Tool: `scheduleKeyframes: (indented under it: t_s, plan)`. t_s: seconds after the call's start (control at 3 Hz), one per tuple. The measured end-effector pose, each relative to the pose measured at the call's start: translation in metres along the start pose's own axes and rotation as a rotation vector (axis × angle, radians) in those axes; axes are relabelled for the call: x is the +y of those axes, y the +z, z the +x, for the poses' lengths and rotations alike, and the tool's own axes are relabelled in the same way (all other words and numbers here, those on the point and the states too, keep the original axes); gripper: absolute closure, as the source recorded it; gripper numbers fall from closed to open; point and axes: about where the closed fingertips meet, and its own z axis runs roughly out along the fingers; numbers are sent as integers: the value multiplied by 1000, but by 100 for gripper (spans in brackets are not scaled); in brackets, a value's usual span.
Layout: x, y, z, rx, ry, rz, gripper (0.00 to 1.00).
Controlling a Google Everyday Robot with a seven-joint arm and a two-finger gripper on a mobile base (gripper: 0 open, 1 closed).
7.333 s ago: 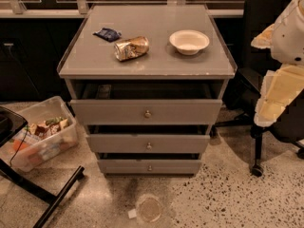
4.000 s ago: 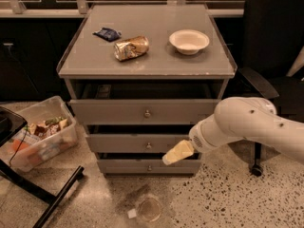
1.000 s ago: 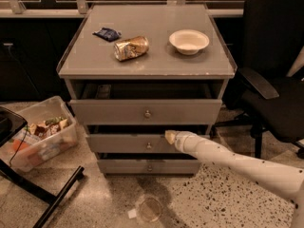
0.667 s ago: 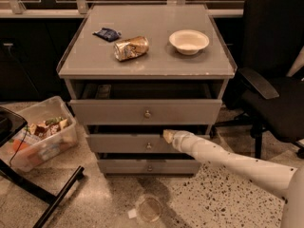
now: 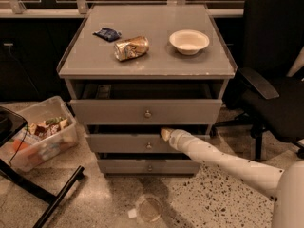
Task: Open middle drawer
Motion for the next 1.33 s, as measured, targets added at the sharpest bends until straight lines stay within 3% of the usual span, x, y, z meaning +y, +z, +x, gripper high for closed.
scheduleKeyframes:
  t_s: [0.67, 1.0, 1.33]
  plan:
    - [-1, 20, 7, 15, 24, -3, 100]
    - [-2, 17, 6, 25, 19, 0, 100]
    - [0, -6, 9, 79, -31, 16, 100]
